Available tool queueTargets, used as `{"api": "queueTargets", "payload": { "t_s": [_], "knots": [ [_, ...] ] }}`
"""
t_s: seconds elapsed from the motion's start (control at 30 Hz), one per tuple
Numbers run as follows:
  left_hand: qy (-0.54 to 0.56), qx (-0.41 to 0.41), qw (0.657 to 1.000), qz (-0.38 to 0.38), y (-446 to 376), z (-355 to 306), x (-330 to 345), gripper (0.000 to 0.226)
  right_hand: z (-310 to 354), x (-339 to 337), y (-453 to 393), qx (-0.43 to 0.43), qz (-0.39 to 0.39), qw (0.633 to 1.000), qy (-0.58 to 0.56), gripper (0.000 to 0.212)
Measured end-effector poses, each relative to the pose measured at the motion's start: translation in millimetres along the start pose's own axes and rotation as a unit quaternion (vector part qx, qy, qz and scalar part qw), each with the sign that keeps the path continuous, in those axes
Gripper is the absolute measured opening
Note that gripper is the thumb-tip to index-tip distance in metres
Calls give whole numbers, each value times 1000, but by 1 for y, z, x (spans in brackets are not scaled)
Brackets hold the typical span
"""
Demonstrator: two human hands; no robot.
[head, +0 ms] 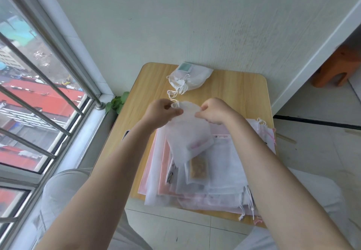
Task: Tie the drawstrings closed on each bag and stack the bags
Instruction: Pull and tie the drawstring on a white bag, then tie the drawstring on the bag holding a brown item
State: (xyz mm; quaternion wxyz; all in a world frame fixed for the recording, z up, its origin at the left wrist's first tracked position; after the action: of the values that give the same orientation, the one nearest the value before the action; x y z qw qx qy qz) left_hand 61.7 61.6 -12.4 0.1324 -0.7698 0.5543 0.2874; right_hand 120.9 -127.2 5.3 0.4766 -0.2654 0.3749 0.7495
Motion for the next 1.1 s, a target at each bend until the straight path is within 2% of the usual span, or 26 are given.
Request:
{"api": "queueTargets", "payload": {
  "t_s": [0.07, 0.17, 0.23, 0.3, 0.37, 0.5, 0.63, 0.73, 0.83, 0.93, 1.03, 1.1],
  "knots": [
    [31, -20, 999, -10, -14, -7, 5, 28, 10, -5, -15, 15, -36, 999, 0, 18],
    [151, -68, 984, -68, -39, -23, 12, 21, 34, -19, -40, -32, -187, 982, -3, 18],
    [254, -104, 958, -87, -59, -33, 14, 26, 52, -29, -52, -96, -241, 966, -16, 34],
    [303, -146, 940, -59, -78, -37, 17, 41, 66, -33, -64, -152, -227, 961, -33, 54],
    [268, -193, 944, -23, -87, -34, 20, 44, 66, -29, -72, -168, -210, 962, -42, 55],
    [191, -193, 962, -6, -76, -26, 27, 12, 43, -14, -73, -126, -183, 973, -59, 31],
    [-13, -77, 996, 39, -43, -19, 37, 11, 17, 2, -54, -78, -127, 987, -62, 25],
    [-147, 14, 983, 106, -4, -14, 48, 17, -7, 15, -28, -39, -43, 997, -51, 21],
    [-178, 40, 975, 125, 22, -4, 57, 25, -28, 26, -4, -13, -15, 998, -67, 24],
    [-188, 38, 974, 122, 32, 2, 60, 18, -40, 33, 12, -23, -12, 999, -45, 26],
    [-164, 36, 983, 81, 37, 4, 57, 7, -48, 38, 25, -35, -4, 999, 7, 28],
    [-127, 36, 990, 44, 40, 5, 51, 4, -50, 37, 29, -47, -28, 997, 59, 34]
  ]
}}
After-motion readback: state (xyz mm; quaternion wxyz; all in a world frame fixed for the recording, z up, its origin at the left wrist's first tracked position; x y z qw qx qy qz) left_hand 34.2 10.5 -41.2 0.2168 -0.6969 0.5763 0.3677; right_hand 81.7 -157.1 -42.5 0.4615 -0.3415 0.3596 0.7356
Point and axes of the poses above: each hand's wrist, its own y-axis away from the middle knuckle, its own x-axis out of the palm, z = x × y, the point moved 1 cm from there along -y, towards the middle knuckle, and after that the axes turned 9 degrees about -z, right-handed, at the moved point
